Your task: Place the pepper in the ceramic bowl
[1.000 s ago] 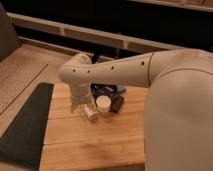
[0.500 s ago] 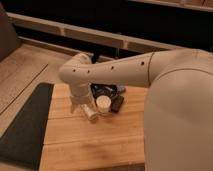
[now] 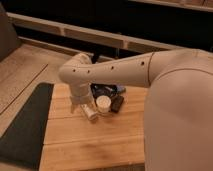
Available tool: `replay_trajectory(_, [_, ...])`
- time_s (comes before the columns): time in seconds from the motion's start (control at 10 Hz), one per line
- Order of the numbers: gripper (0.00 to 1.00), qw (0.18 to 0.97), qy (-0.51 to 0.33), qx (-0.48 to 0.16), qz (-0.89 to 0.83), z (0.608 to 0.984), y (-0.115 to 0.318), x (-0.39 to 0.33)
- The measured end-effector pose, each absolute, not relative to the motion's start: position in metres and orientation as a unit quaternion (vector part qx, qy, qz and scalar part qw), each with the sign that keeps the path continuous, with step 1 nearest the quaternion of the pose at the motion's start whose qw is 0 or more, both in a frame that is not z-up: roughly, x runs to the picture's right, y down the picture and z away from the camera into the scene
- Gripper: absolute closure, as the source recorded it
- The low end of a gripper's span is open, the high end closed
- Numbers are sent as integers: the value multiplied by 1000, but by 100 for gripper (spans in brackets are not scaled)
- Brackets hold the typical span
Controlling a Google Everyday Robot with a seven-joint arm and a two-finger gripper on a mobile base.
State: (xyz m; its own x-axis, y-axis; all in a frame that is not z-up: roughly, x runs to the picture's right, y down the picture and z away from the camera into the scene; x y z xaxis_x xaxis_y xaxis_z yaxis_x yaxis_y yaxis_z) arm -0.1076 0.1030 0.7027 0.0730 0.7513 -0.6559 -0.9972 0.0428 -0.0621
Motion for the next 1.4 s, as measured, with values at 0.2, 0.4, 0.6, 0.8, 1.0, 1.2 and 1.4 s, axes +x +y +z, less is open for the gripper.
replay_trajectory(0.2, [35, 683, 233, -263, 640, 703, 103, -108])
replay_trajectory(0.4, [35, 685, 230, -246, 646, 706, 98, -104])
replay_trajectory(0.6, [35, 701, 205, -227, 645, 712, 86, -105])
replay_trajectory(0.8, [35, 732, 156, -214, 627, 721, 65, -110])
replay_trajectory(1.0, [35, 774, 93, -197, 594, 732, 32, -120])
replay_trajectory(1.2, [35, 784, 76, -188, 587, 737, 16, -118])
replay_trajectory(1.4, [35, 784, 76, -188, 587, 737, 16, -117])
